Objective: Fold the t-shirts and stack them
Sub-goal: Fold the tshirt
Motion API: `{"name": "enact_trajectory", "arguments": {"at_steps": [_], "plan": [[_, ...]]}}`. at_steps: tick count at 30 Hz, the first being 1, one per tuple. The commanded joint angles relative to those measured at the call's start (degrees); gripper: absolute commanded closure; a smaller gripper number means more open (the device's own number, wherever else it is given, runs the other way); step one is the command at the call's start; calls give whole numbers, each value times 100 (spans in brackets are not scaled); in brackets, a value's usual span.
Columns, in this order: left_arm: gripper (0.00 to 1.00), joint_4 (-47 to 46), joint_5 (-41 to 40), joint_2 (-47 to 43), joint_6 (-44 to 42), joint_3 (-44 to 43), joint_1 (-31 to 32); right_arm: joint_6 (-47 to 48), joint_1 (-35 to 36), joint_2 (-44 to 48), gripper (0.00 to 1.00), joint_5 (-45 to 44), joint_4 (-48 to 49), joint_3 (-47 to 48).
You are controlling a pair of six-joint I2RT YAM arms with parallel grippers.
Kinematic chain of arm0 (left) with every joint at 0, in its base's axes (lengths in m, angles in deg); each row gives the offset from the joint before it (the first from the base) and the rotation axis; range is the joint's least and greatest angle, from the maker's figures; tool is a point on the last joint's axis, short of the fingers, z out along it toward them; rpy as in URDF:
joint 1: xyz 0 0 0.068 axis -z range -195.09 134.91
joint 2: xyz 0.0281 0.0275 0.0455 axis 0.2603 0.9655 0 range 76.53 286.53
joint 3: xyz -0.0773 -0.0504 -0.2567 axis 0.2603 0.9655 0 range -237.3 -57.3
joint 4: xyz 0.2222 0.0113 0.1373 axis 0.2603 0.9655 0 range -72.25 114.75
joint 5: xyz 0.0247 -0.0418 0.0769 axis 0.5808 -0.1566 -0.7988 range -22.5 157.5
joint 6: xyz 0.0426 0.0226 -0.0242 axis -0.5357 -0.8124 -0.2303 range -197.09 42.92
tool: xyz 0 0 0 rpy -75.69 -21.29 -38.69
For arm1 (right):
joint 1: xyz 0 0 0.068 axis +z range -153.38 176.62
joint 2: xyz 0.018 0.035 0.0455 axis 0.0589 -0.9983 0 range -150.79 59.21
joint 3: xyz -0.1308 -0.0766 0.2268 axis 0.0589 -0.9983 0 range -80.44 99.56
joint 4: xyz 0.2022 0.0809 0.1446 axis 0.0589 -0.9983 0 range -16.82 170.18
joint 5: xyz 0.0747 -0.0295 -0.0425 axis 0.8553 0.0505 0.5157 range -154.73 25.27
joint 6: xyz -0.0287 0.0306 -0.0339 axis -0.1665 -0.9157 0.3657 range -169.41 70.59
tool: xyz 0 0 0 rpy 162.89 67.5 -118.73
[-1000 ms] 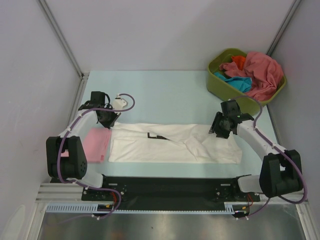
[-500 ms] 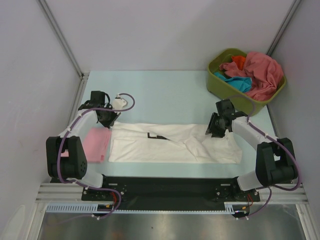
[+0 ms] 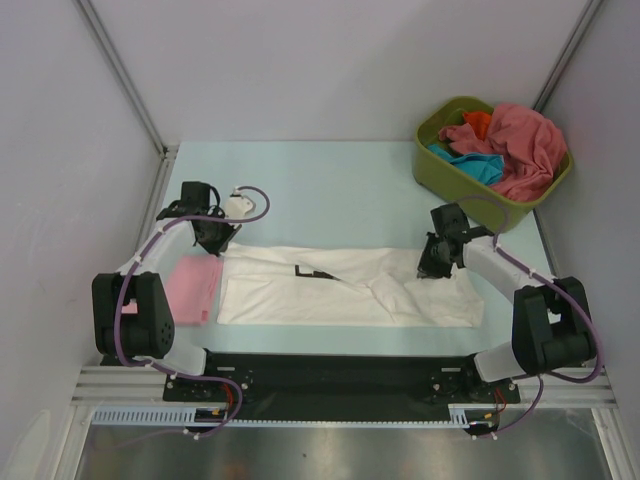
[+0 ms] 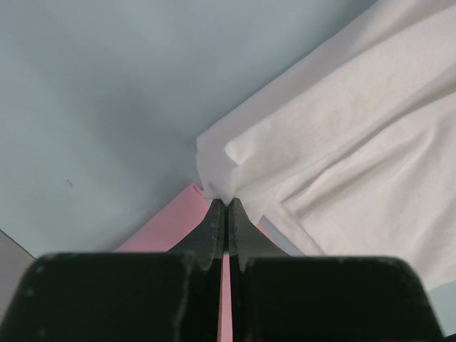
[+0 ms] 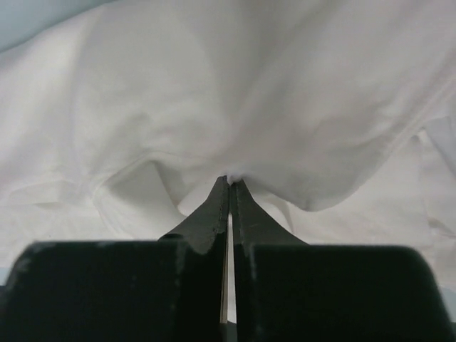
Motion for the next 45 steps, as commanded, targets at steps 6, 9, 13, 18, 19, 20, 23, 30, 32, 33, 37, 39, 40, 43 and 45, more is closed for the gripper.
{"name": "enact_trajectory", "arguments": {"at_steps": [6,9,13,18,19,20,23,30,32,33,37,39,40,43,45], "plan": [[100,-888,-251,-4,402,-487,6,622,-951,235,100,460,420,639],[100,-1248,-444,356,543,-812,6,887,-1240,-353,100,575,438,1377],[100,-1320,-463,857,632,-1409,6,1115,-1548,-1082,100,664,317,2151],[100,-1425,-436,1007,431,-1402,23,1362,-1655,-1295,100,672,-18,2495],[100,-1460,-419,963,395,-1314,23,1415,-1663,-1286,100,664,-53,2460],[100,-1487,-401,911,342,-1087,23,1432,-1663,-1251,100,638,-62,2433],[99,-1671,-401,638,132,-578,23,1494,-1690,-1225,100,690,-62,2275],[88,-619,546,41,-578,110,23,1503,-1707,-1251,100,752,52,2143],[73,282,1185,-100,-939,172,23,1494,-1707,-1260,100,760,87,2108],[69,602,1338,-144,-1342,163,23,1503,-1707,-1251,100,752,96,2099],[54,2184,1831,-215,-2346,-126,14,1556,-1707,-1286,100,743,140,2064],[54,2801,1840,-171,-2671,-425,14,1556,-1707,-1295,100,743,175,2038],[54,2767,1797,-171,-2594,-504,6,1556,-1707,-1286,100,734,192,2012],[51,1242,722,-188,-1454,-462,75,1538,-1707,-1295,100,760,280,1941],[51,-33,-20,-110,-1040,-181,277,1494,-1707,-1321,100,830,350,1897]]}}
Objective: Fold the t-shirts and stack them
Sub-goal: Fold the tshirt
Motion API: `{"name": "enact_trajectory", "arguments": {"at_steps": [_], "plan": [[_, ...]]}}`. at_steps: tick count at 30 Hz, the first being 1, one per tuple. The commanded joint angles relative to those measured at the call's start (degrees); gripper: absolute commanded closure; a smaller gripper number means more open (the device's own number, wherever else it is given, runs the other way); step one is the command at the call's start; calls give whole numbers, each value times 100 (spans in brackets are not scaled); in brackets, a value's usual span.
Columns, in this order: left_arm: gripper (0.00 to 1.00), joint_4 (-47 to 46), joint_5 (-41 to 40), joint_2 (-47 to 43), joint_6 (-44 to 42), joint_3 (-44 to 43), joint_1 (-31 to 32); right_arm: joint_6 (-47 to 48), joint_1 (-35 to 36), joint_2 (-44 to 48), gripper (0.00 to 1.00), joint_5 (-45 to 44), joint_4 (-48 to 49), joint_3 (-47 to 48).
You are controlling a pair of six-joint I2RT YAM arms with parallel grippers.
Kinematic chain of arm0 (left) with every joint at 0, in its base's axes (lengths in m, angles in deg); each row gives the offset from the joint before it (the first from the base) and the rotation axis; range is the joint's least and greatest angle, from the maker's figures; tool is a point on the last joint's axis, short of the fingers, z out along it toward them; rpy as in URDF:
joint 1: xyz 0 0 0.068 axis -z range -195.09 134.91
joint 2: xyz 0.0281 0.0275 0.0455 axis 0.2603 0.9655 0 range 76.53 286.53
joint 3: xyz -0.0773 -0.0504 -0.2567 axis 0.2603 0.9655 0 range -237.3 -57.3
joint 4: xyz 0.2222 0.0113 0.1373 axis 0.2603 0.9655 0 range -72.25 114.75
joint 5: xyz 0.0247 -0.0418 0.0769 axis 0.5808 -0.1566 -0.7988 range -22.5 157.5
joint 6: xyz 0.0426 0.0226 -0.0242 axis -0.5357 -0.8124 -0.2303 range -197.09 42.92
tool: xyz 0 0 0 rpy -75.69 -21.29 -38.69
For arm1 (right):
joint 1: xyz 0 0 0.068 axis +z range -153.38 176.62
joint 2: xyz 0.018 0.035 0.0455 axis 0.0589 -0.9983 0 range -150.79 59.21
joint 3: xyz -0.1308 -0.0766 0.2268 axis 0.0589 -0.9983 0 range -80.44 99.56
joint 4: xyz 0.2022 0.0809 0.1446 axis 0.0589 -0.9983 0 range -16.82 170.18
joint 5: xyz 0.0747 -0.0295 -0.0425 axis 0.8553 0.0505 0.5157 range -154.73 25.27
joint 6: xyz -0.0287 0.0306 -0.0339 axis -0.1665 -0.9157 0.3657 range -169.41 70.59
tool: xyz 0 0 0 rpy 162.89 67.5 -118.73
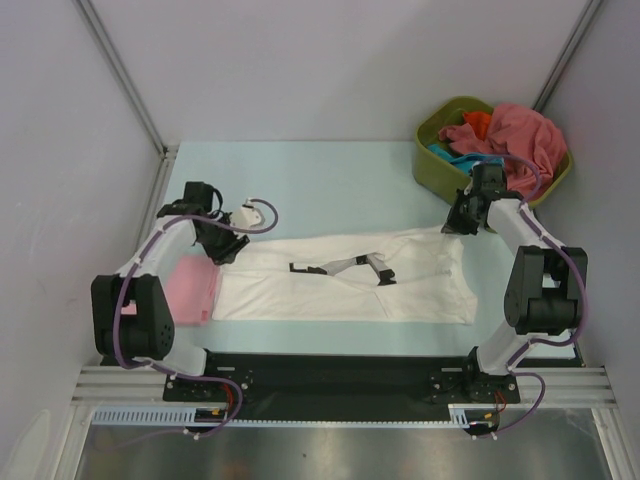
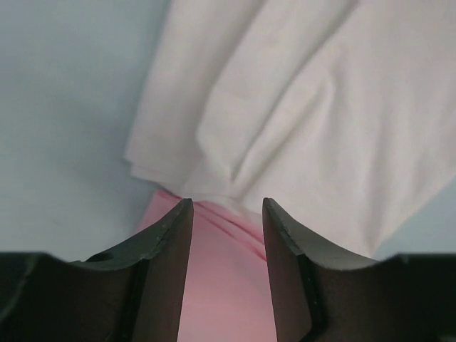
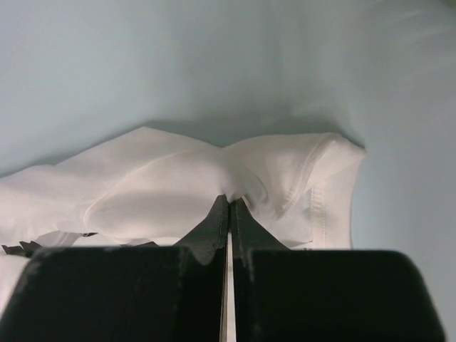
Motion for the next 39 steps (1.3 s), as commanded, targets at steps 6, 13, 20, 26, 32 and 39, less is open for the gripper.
{"name": "enact_trajectory", "arguments": {"at_steps": [6,13,20,26,32,39], "plan": [[50,-1108,-1117,602,158,-133,413,52,-42,18,100,37,235,-149],[53,-634,-880,910,-79,-168,413,-10,-42,10,100,63,323,-219],[100,-782,-941,752,-45,-238,386,8,-59,27,100,142,244,-105],[100,-2513,-1889,558,298,-168,386,-98,-147,-227,100,55,332,298],[100,-3006,-2275,822,403,-265,386,-151,-147,-807,85,-15,490,834],[100,-3129,-2163,796,632,-177,430,201,-34,-659,53,-576,-186,1057]]}}
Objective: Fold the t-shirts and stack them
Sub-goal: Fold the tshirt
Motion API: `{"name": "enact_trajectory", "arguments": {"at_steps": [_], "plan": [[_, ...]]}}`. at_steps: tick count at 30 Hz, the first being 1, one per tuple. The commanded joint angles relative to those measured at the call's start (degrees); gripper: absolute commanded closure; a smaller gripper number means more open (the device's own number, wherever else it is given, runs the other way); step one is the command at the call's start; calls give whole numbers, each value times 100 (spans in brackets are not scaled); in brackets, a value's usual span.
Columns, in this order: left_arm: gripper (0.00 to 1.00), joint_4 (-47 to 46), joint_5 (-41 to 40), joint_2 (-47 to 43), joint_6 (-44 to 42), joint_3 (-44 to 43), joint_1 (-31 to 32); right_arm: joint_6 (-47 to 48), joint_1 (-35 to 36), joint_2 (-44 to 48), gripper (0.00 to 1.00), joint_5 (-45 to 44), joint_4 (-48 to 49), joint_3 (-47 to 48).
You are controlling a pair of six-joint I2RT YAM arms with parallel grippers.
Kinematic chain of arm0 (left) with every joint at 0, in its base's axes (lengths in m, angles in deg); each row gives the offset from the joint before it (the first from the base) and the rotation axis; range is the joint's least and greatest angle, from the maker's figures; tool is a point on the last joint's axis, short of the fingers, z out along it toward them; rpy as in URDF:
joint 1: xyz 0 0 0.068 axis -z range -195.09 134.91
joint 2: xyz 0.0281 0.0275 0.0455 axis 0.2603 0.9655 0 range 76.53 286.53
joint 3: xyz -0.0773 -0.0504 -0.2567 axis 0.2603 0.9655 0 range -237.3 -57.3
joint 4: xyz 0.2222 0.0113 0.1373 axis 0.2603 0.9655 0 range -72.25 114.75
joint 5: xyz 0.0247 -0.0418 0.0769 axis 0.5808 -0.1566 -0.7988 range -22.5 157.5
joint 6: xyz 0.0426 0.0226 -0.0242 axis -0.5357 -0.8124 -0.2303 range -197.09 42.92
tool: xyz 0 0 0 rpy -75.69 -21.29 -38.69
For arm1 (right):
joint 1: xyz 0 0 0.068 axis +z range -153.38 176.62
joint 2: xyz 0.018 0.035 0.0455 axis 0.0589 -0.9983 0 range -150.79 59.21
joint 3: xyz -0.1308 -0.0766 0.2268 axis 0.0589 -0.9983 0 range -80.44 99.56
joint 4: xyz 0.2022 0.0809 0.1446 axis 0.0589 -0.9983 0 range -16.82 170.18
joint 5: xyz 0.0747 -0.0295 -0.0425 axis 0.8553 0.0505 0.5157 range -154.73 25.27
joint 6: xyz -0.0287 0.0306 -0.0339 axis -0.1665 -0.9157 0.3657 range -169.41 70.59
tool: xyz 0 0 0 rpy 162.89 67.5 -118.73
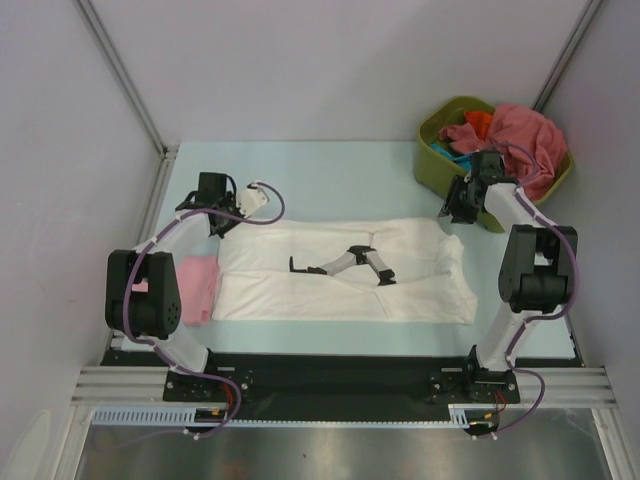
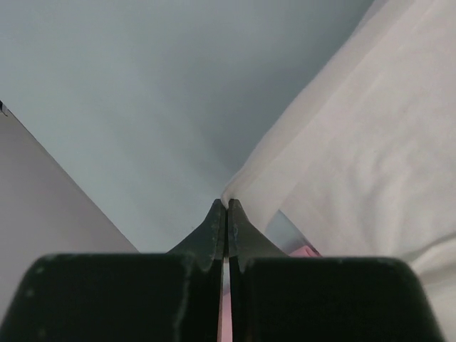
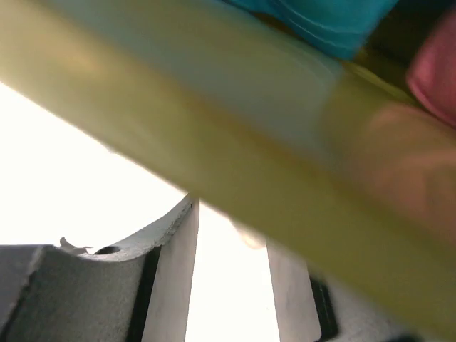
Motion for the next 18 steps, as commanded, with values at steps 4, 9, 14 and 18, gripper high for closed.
{"name": "enact_trajectory", "arguments": {"at_steps": [4,9,14,18], "plan": [[100,-203,-60,-52,281,-23,50,87,210,1273,53,-1099,-272,-618],[100,-177,89,-44,342,-41,67,-361,464,1609,55,-643,-105,-1394],[100,-71,124,-61,342,-128,102,-897,421,1240,50,-528,228,-1544],[100,-45,142,-114,351,-129,129,-1143,474,968,47,-633,308,-1456]]}}
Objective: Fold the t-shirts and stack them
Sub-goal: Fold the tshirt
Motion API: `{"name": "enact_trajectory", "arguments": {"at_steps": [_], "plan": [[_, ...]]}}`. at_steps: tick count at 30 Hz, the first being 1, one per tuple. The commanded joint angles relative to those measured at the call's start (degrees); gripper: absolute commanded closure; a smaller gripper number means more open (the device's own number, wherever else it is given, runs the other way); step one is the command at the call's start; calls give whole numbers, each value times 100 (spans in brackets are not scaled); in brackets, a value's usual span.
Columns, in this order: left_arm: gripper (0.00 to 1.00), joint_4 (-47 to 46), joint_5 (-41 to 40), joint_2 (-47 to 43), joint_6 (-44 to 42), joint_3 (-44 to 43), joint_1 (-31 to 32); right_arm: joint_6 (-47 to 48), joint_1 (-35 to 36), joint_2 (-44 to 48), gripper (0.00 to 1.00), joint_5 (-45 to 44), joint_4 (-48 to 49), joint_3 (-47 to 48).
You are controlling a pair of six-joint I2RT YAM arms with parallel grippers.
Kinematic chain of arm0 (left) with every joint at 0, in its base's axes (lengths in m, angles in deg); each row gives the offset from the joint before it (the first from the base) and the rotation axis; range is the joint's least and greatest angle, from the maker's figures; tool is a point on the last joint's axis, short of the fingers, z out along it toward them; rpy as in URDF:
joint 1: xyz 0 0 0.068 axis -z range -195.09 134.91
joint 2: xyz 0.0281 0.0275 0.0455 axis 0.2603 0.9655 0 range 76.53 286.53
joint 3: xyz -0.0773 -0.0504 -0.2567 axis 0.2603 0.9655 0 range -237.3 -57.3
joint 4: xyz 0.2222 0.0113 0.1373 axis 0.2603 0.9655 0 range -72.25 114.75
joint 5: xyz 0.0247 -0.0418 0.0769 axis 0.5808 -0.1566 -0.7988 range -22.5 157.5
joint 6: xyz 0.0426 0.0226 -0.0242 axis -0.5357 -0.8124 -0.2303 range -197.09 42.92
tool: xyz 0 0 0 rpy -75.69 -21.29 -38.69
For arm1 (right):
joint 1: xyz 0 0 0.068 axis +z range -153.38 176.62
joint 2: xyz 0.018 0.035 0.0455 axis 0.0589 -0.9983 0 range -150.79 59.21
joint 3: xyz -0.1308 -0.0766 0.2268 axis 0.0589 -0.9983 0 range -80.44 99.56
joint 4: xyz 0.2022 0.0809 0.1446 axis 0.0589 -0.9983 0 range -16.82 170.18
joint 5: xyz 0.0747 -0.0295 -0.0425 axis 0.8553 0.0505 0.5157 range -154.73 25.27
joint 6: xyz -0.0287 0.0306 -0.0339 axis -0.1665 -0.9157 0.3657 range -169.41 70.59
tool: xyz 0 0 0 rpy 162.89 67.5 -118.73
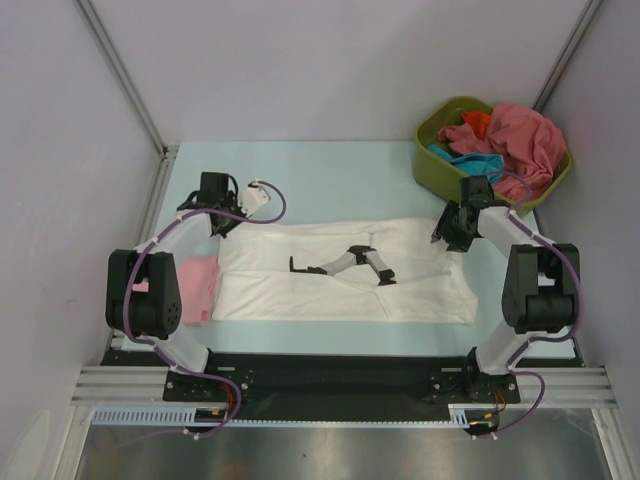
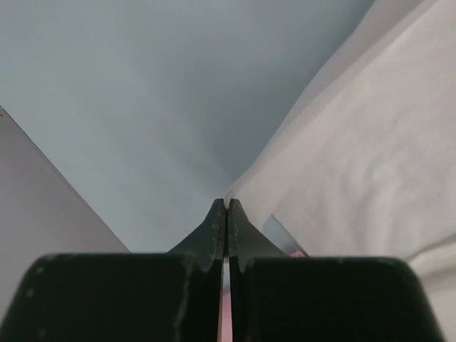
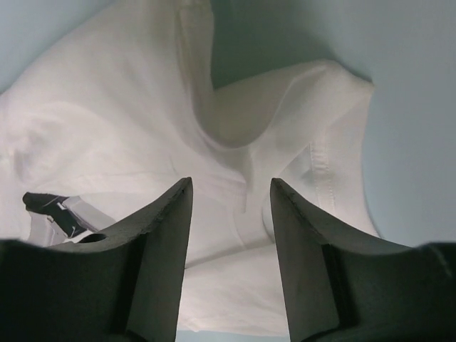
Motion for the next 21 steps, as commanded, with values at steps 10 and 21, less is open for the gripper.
{"name": "enact_trajectory", "arguments": {"at_steps": [10,21], "plan": [[100,-17,98,-132,78,-129,72,-592,168,-497,58,303,545,-113],[100,36,142,-149,51,-216,72,-338,238,-533,53,-195,195,-95]]}}
